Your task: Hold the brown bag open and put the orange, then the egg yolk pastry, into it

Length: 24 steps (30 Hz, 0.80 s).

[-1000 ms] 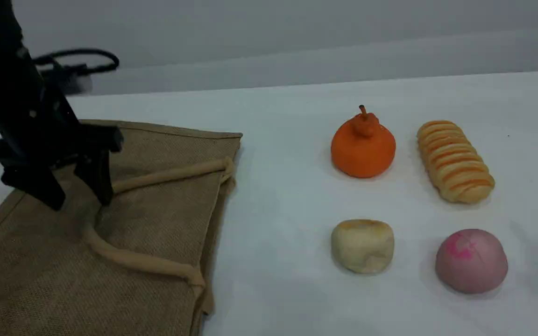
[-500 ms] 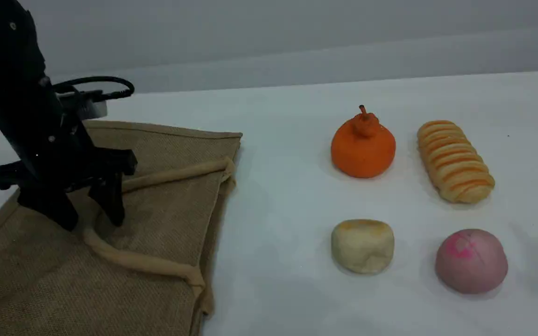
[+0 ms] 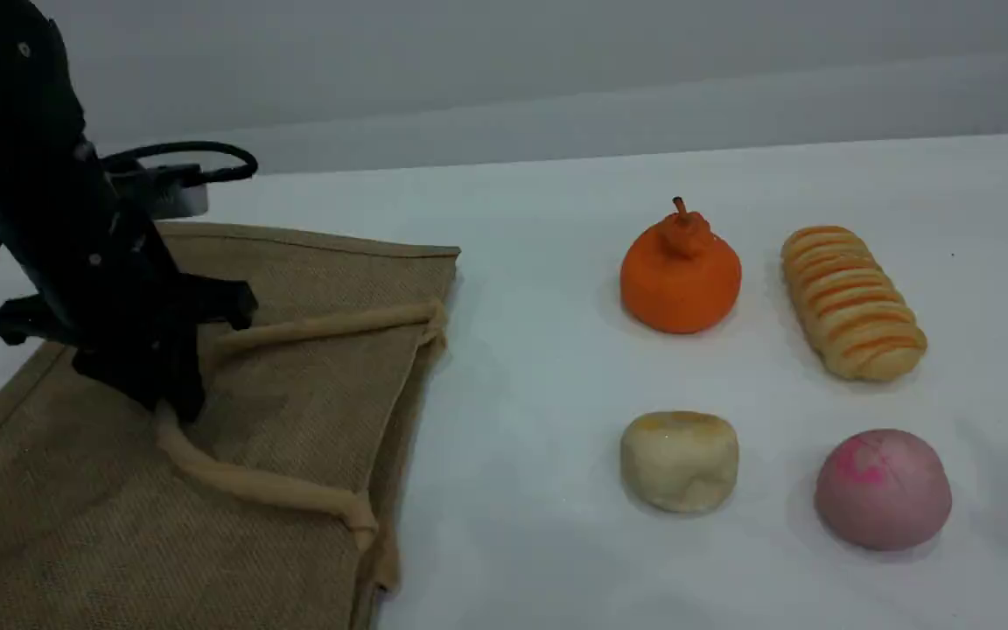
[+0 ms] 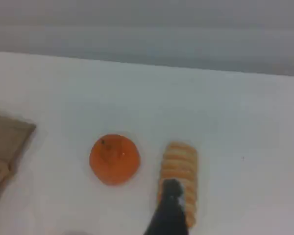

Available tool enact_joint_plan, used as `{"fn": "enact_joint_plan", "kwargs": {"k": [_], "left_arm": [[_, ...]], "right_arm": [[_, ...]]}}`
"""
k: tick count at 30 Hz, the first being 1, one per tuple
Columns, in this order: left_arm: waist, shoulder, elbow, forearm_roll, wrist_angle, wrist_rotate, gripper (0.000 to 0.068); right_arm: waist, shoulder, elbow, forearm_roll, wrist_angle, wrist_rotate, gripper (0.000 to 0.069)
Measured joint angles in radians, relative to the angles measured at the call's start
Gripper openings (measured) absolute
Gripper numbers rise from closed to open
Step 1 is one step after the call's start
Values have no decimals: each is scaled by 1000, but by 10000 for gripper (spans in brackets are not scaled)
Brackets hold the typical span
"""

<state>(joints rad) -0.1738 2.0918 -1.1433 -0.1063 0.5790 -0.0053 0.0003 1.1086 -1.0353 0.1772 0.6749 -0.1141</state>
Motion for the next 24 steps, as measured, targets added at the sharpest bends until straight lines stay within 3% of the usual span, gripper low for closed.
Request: {"fn": "enact_joint_plan", "kwargs": {"k": [6, 17, 24], "left_arm": [[0, -1, -106, 0, 140, 81, 88], [1, -1, -533, -14, 611, 282, 88], [1, -1, -735, -115, 648, 419, 88]], "right_arm": [[0, 0, 0, 0, 0, 0, 573], [0, 8, 0, 0, 14, 0, 573], [0, 85, 1, 8, 7, 0, 573]]}}
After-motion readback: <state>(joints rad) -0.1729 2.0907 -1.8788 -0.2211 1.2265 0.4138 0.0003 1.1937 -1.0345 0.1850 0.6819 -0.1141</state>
